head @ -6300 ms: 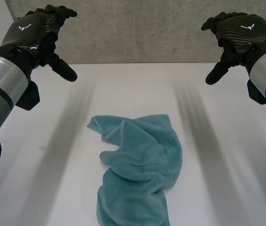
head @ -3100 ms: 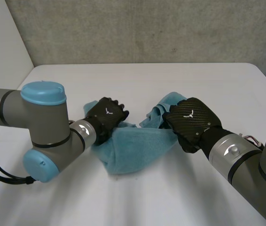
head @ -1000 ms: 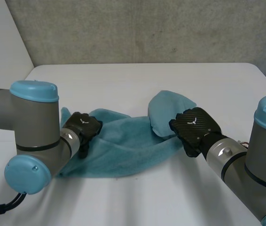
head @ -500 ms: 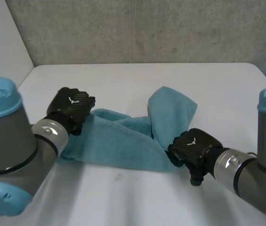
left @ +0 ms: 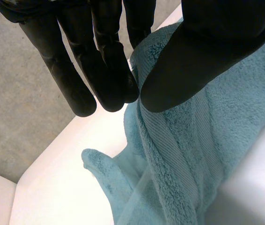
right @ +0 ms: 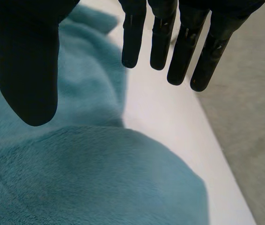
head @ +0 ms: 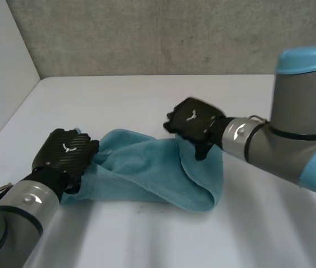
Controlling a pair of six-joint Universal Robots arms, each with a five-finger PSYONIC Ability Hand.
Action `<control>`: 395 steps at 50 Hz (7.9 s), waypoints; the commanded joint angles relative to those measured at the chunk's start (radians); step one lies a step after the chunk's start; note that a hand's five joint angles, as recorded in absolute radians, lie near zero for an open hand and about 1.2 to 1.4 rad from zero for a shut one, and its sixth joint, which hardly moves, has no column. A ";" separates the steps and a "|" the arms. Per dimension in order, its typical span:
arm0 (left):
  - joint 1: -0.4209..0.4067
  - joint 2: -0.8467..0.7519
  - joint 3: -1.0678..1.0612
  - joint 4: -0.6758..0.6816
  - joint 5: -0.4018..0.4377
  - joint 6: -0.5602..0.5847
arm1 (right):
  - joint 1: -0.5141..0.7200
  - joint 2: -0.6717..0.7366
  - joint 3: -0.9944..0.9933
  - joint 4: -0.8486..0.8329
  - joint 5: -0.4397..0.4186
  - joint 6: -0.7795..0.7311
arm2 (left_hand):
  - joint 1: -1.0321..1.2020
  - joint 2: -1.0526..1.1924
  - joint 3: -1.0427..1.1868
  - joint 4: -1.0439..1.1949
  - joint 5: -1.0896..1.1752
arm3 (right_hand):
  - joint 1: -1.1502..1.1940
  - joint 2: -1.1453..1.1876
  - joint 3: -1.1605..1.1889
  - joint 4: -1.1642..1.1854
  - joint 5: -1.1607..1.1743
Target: Fold the laundry
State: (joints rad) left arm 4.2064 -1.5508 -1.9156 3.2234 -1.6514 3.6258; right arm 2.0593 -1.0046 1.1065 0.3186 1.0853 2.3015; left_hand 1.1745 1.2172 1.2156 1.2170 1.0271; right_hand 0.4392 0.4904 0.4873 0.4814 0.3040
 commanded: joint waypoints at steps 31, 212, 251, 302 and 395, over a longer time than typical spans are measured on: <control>0.078 -0.276 0.651 0.343 -0.011 -0.012 | -0.010 0.098 -0.450 -0.545 0.481 0.167 | 0.222 0.179 0.181 0.179 0.195 | 0.957 0.906 0.909 0.915 0.918; 0.093 -0.055 -0.062 0.262 -0.099 -0.058 | -0.103 -0.023 0.271 -0.354 0.335 0.113 | 0.222 0.179 0.181 0.179 0.195 | 0.957 0.906 0.909 0.915 0.918; 0.190 -0.274 0.087 0.180 0.002 -0.013 | -0.426 -0.342 0.506 -0.102 0.329 -0.054 | 0.222 0.179 0.181 0.179 0.195 | 0.957 0.906 0.909 0.915 0.918; 0.205 -0.037 0.178 0.532 -0.019 -0.088 | -0.263 -0.327 0.468 -0.471 0.255 0.513 | 0.222 0.179 0.181 0.179 0.195 | -0.265 -0.316 -0.313 -0.307 -0.304; 0.141 -0.543 1.041 0.271 0.005 -0.023 | -0.162 -0.048 -0.409 -0.417 0.548 0.082 | 0.222 0.179 0.181 0.179 0.195 | 0.957 0.906 0.909 0.915 0.918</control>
State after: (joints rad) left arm 4.3498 -2.0709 -1.1649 3.3478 -1.6169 3.5910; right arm 1.8677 -1.0481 0.9243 0.2056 1.5767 2.3374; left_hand 1.1931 1.2190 1.2174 1.2177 1.0267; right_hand 0.9836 1.1840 1.1853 1.1919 0.9838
